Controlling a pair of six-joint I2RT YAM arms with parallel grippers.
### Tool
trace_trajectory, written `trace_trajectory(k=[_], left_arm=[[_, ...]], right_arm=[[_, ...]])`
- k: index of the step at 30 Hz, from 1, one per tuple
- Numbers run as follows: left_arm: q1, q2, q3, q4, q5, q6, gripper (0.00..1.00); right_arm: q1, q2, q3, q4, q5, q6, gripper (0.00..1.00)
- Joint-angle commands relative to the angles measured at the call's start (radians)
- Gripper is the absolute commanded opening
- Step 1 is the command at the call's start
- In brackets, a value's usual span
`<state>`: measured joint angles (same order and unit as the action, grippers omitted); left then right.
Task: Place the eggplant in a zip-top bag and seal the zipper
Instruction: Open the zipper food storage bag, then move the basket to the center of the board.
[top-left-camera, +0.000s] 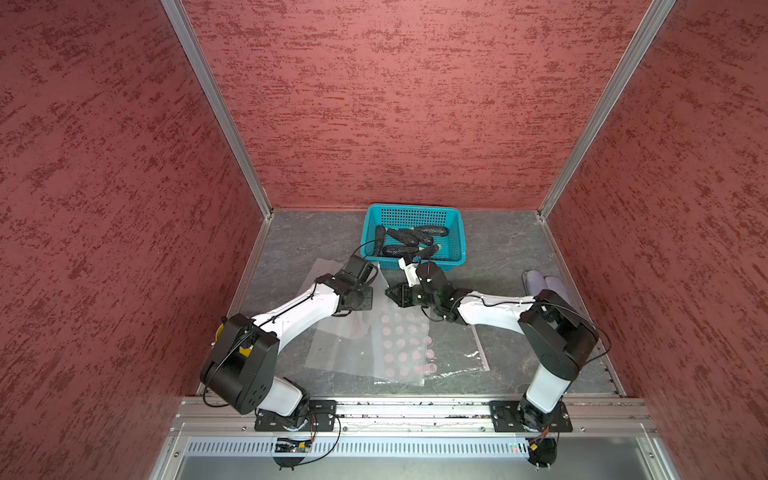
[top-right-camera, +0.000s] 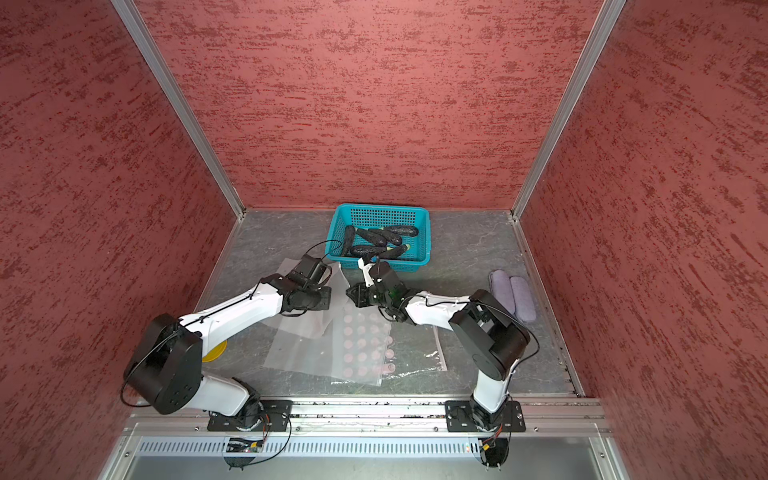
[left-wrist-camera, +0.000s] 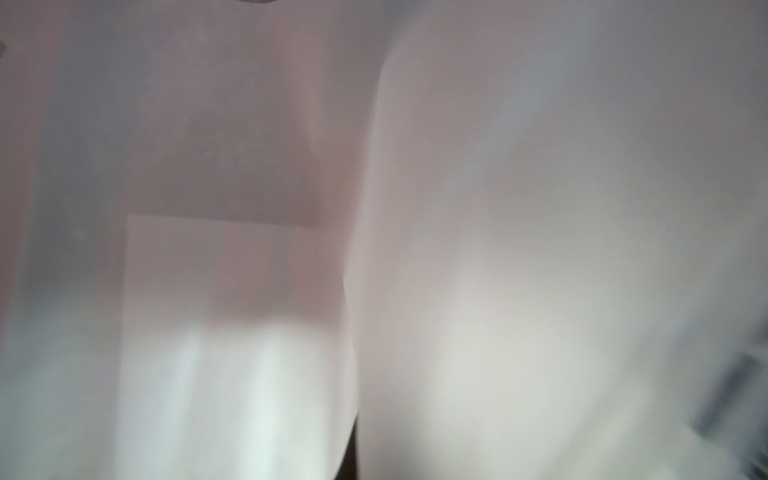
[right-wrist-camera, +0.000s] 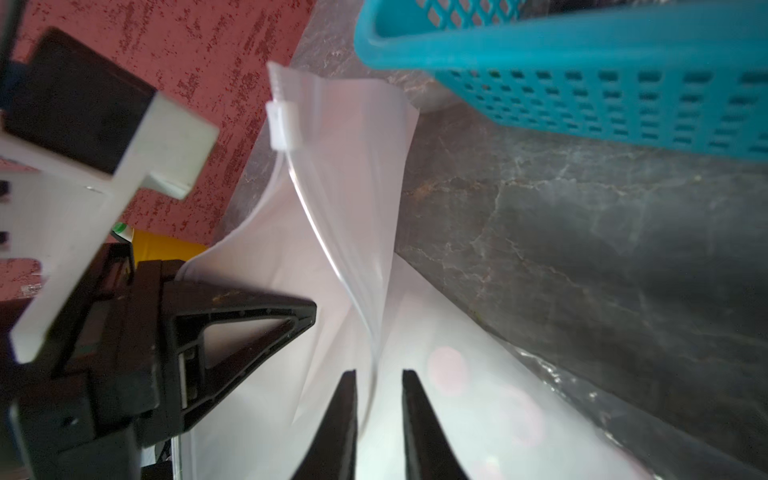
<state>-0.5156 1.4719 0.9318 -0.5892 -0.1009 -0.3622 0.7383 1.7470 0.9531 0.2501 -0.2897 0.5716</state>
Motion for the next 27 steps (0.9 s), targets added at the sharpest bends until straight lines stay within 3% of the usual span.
trace_trajectory(k=[1, 10, 16, 20, 27], left_arm=[[0.007, 0.016, 0.030, -0.025, -0.046, -0.016, 0.00], [0.045, 0.020, 0.067, -0.069, -0.075, -0.112, 0.00], [0.069, 0.068, 0.149, -0.205, -0.149, -0.188, 0.00], [0.068, 0.062, 0.138, -0.183, -0.127, -0.111, 0.00], [0.111, 0.027, 0.139, -0.205, -0.112, -0.100, 0.00]], right_arm=[[-0.043, -0.063, 0.047, -0.085, -0.006, -0.087, 0.28], [-0.188, -0.055, 0.205, -0.262, 0.093, -0.252, 0.40], [-0.284, 0.024, 0.337, -0.336, 0.155, -0.315, 0.48], [-0.317, 0.121, 0.463, -0.413, 0.186, -0.394, 0.55], [-0.378, 0.277, 0.653, -0.520, 0.110, -0.545, 0.66]])
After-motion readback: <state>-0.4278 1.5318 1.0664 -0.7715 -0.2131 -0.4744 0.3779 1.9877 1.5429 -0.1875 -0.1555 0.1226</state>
